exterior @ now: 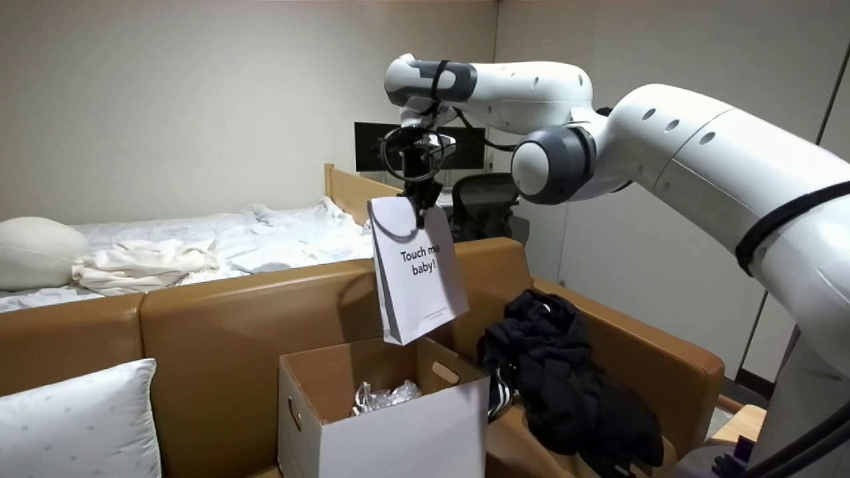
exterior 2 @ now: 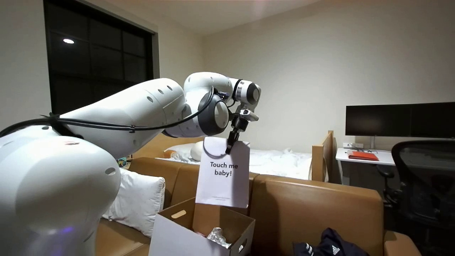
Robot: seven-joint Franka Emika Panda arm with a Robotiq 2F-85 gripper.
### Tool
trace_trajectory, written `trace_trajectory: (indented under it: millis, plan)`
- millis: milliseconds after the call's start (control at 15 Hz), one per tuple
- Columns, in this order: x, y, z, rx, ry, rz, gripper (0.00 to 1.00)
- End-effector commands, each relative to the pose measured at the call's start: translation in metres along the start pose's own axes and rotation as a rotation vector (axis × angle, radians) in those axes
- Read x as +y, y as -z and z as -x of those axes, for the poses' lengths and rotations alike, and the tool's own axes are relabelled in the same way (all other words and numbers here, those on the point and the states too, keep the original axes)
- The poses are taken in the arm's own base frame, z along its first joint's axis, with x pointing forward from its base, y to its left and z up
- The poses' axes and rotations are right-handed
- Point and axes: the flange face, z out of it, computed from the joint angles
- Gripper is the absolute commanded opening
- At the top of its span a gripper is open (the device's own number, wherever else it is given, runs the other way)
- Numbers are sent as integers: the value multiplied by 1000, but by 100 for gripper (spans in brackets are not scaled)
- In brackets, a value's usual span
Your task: Remove the clothes from the box, put them on the couch, and then put the umbrella on the couch in the box
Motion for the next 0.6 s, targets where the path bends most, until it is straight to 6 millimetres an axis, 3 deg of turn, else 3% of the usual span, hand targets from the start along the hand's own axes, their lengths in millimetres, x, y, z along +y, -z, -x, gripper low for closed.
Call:
trace_trajectory:
  millis: [0,267,333,533]
  plan:
    - [2,-27,6,-73,-121,139,0]
    - [-5,-40,19,-191,-30,162,0]
    - [-6,-39,21,-212,-11,148,25]
    - [-8,-26,33,-218,52,80,38]
